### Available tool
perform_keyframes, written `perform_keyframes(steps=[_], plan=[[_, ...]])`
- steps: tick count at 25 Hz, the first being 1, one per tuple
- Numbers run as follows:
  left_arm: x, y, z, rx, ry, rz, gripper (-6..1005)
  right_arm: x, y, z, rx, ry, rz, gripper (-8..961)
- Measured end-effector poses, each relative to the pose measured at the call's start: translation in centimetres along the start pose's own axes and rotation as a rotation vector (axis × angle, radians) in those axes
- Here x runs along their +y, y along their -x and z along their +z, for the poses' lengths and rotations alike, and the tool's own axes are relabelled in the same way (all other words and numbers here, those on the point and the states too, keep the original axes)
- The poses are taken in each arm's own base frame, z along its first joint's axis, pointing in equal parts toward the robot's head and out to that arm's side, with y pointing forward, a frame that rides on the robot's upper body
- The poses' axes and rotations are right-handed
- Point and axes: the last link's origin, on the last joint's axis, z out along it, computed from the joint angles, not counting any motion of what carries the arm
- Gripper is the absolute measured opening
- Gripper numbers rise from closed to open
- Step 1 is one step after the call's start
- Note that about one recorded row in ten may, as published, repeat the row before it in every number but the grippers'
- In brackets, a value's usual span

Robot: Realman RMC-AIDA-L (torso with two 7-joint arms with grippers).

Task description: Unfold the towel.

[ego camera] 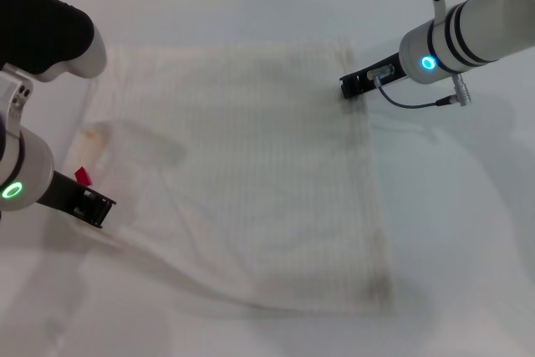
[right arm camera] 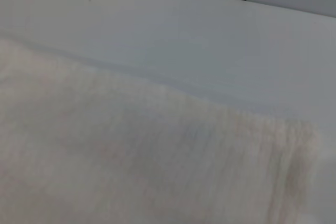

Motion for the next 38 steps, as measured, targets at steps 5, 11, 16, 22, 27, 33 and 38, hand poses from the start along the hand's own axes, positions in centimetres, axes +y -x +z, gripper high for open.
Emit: perform_keyframes(steps=[5,11,16,22,27,33,38], plan=[[0.1,0.0,0.1,-0.005,0.000,0.008,104,-0.1,0.0,0.0,0.002,0.000,0.002,10],[-0.3,0.1,0.3,-0.009,-0.005,-0.004,107,-0.1,-0.1,0.0,0.005,0.001,0.002,11],[-0.7,-0.3,0.5,0.018,-0.008,-0.011,111,0.0,-0.1,0.0,0.009,0.004,0.000,11],[-1.4,0.4,0.5,-0.006,-0.020,-0.051,193,0.0,-0.1,0.0,0.010,0.005,-0.002,11],[-2.2,1.5,0.7,-0.047,-0.037,-0.072,396,0.0,-0.1,-0.1,0.009,0.005,-0.002,11],[-3.1,2.5,0.8,-0.069,-0.058,-0.108,616,0.0,-0.1,-0.1,0.008,0.005,-0.004,12],[-2.4,0.6,0.1,0.041,-0.053,-0.054,690,0.2,0.7,-0.7,-0.036,-0.001,-0.039,12]])
